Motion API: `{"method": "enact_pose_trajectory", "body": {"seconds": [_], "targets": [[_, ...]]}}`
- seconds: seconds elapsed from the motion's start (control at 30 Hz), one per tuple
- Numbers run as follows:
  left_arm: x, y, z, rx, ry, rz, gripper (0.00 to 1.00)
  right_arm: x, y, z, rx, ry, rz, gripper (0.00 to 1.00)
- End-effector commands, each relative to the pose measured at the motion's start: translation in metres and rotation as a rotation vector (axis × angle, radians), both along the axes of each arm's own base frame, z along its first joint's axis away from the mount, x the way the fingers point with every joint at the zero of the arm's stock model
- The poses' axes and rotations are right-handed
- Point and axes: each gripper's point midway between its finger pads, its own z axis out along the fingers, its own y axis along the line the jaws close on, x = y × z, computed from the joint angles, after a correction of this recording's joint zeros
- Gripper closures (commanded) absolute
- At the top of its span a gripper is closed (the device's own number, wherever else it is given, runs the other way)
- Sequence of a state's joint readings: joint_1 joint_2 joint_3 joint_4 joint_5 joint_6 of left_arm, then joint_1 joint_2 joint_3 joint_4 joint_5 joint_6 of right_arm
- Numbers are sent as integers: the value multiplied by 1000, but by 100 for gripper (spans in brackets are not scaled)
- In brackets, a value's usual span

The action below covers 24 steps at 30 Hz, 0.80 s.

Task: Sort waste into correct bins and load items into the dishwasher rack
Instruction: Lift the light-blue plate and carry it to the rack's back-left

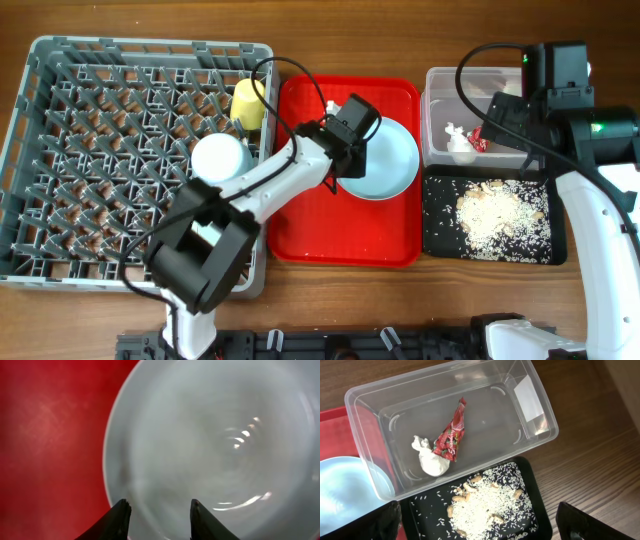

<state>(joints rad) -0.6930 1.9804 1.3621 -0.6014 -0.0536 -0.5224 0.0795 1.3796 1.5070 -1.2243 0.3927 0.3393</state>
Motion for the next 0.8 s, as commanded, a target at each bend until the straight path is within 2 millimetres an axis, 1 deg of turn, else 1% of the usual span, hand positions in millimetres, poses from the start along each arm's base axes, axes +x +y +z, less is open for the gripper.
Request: {"method": "enact_pose_trajectory", "body": {"seconds": [0.0, 0.07, 0.2, 0.27, 0.3, 0.33, 0.4, 0.47, 0.5, 0.57, 0.67, 0.7, 0.73, 0.77], "targets": [[16, 26, -6, 98, -51, 70, 60, 0, 0, 3, 7, -16, -1, 0], [20, 33, -7, 97, -47, 90, 60, 1, 0, 4, 7, -16, 0, 0], [20, 50, -10, 140, -27, 116, 61, 1, 0, 4, 7, -16, 0, 0], [22, 67, -10, 204, -38, 144, 61, 1, 0, 4, 7, -16, -1, 0], [24, 79, -10, 247, -42, 165, 61, 1, 0, 4, 7, -16, 0, 0], [24, 87, -10, 266, -36, 175, 62, 1, 0, 4, 7, -16, -1, 0], [23, 94, -11, 271, -17, 187, 66, 1, 0, 4, 7, -16, 0, 0], [23, 93, -9, 257, -8, 184, 68, 0, 0, 3, 7, -16, 0, 0], [22, 90, -5, 240, -5, 181, 69, 1, 0, 4, 7, -16, 0, 0], [23, 75, 13, 169, -3, 162, 69, 1, 0, 4, 7, -16, -1, 0], [22, 38, 54, 13, -39, 102, 70, 1, 0, 4, 7, -16, -1, 0], [15, 9, 82, -90, -81, 41, 73, 1, 0, 4, 7, -16, 0, 0], [11, -2, 90, -113, -98, 17, 76, 1, 0, 4, 7, -16, -1, 0], [7, -11, 94, -122, -114, -16, 77, 1, 0, 4, 7, -16, 0, 0]]}}
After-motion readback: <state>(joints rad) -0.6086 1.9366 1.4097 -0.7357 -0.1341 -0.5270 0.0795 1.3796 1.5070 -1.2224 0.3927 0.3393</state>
